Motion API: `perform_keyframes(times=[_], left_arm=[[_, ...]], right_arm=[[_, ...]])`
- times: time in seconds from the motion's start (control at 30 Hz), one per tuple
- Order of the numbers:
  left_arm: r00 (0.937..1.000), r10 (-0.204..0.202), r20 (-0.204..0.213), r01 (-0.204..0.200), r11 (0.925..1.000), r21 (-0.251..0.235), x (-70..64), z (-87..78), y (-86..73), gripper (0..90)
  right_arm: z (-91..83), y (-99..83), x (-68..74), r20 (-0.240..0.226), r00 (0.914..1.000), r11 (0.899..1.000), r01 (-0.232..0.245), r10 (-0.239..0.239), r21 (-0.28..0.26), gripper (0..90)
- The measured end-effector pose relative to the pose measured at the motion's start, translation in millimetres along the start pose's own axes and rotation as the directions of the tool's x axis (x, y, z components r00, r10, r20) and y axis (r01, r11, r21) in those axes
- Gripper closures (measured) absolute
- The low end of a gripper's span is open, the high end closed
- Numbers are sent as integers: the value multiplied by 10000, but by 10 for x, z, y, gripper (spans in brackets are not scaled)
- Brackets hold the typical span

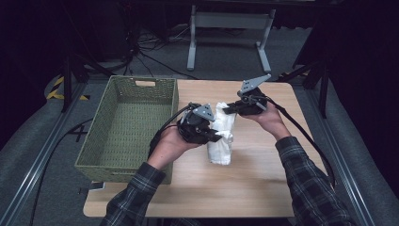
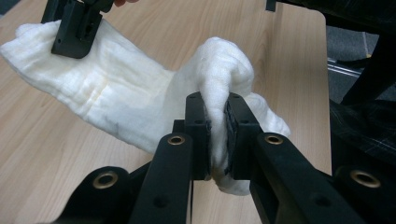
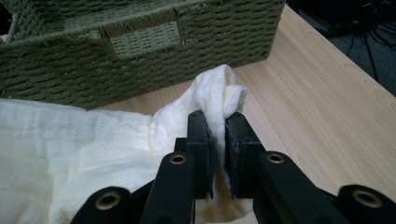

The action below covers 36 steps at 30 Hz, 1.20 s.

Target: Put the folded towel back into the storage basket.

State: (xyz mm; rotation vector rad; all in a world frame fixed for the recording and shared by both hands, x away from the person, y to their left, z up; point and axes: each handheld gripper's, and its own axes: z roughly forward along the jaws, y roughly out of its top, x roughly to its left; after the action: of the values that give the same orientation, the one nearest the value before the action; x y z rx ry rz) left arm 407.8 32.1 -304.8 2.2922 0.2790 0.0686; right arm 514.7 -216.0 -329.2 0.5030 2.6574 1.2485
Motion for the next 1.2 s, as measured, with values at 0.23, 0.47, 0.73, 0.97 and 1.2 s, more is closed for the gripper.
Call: perform_keyframes(times=[0.23, 0.47, 0.73, 0.97, 1.2], left_arm=[[9994, -125, -308, 118, 9996, -251, 85, -282, -174, 818], [9983, -214, -549, 197, 9993, -313, 157, -511, -322, 818], [9951, -464, -873, 418, 9977, -539, 241, -781, -533, 818], [9903, -776, -1150, 709, 9956, -618, 277, -966, -717, 818], [9843, -1030, -1432, 934, 9930, -723, 300, -1125, -893, 818]], right_arm=[[174, 244, 72, -46, 9997, 9997, 230, -230, -26, 818], [393, 529, 135, -182, 9987, 9988, 463, -466, -155, 818], [597, 796, 183, -312, 9974, 9976, 650, -657, -218, 818], [813, 980, 235, -470, 9958, 9967, 780, -789, -207, 819], [991, 1138, 301, -598, 9928, 9946, 1026, -1035, -180, 819]])
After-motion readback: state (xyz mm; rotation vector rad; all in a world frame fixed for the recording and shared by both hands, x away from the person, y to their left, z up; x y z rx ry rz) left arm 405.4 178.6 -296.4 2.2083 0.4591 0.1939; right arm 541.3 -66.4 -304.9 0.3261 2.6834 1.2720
